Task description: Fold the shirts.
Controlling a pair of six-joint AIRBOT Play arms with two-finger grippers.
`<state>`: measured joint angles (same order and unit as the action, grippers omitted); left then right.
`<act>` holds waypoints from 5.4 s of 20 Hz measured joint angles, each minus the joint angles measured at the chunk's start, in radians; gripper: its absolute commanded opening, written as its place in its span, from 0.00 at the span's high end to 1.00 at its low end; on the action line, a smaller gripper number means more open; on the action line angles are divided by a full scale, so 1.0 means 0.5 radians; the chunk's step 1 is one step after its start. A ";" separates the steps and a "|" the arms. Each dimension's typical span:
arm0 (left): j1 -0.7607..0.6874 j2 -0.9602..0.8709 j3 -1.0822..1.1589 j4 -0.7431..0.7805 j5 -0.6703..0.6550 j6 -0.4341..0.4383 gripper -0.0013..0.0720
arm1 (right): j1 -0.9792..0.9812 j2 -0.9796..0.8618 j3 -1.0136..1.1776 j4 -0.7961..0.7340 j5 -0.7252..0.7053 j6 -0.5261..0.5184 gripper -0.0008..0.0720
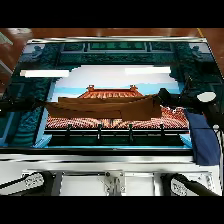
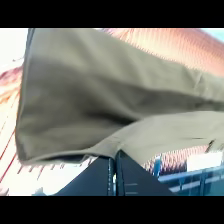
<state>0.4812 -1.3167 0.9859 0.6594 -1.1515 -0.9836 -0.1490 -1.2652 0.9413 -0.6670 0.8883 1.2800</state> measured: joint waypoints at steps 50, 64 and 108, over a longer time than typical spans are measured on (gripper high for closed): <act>-1.421 -0.541 0.716 0.185 0.314 -0.572 0.93 | -0.071 -0.186 0.357 -0.119 0.608 0.021 0.90; -2.350 -1.056 0.719 -0.703 0.668 -0.616 0.93 | -0.073 0.709 0.357 -0.385 1.035 0.437 0.90; -0.318 0.945 0.477 -0.639 0.032 -0.101 0.93 | 0.685 -0.387 -0.255 -0.236 -0.028 0.430 0.06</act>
<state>0.3222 -0.8440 1.2243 0.3397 -1.1355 -1.0344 0.1936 -1.4586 0.8139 -0.7849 0.8742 1.4948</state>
